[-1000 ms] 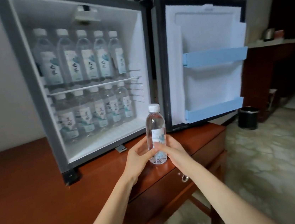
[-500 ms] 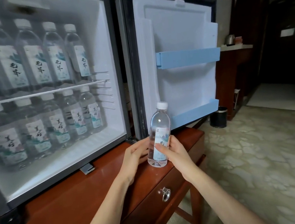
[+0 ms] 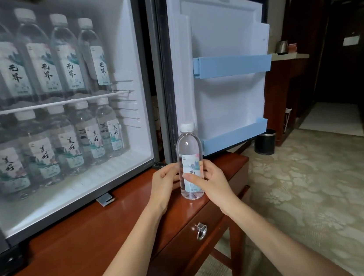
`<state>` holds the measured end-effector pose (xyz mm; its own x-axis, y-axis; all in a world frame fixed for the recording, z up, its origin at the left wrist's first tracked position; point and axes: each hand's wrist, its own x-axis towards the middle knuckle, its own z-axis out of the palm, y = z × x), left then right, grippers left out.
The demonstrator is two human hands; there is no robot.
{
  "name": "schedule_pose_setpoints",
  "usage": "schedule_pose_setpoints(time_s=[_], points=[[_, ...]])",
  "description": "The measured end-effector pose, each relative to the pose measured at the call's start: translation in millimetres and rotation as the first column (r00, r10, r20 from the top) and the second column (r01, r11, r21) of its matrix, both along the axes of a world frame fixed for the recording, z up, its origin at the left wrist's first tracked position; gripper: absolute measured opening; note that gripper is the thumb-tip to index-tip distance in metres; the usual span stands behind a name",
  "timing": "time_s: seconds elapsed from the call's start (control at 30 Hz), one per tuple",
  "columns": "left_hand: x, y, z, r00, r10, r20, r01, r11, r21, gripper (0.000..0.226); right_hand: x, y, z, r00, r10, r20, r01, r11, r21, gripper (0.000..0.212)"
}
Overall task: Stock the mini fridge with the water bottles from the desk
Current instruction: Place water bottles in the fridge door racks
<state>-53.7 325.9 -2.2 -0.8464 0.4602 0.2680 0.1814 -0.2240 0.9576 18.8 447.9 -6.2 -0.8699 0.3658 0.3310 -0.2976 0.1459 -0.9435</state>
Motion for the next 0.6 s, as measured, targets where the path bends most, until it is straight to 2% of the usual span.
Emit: schedule_pose_setpoints(time_s=[0.17, 0.37, 0.47, 0.6], points=[[1.6, 3.8, -0.9, 0.999, -0.035, -0.040, 0.033, 0.998, -0.045, 0.022, 5.5, 6.7, 25.9, 0.988, -0.029, -0.155, 0.026, 0.999, -0.023, 0.035], [-3.5, 4.7, -3.8, 0.999, -0.018, -0.032, 0.016, 0.997, -0.070, 0.025, -3.5, 26.9, 89.3, 0.902, -0.189, -0.389, 0.128, 0.976, -0.176, 0.032], [-3.3, 5.2, -1.9, 0.999, -0.023, -0.032, 0.020, 0.997, -0.072, 0.024, -11.1, 41.3, 108.2, 0.894, -0.229, -0.384, 0.173, 0.969, -0.173, 0.029], [-3.9, 5.1, -2.0, 0.999, -0.024, -0.038, 0.021, 0.996, -0.086, 0.027, -20.1, 59.4, 102.2, 0.909, -0.243, -0.339, 0.208, 0.969, -0.136, 0.034]])
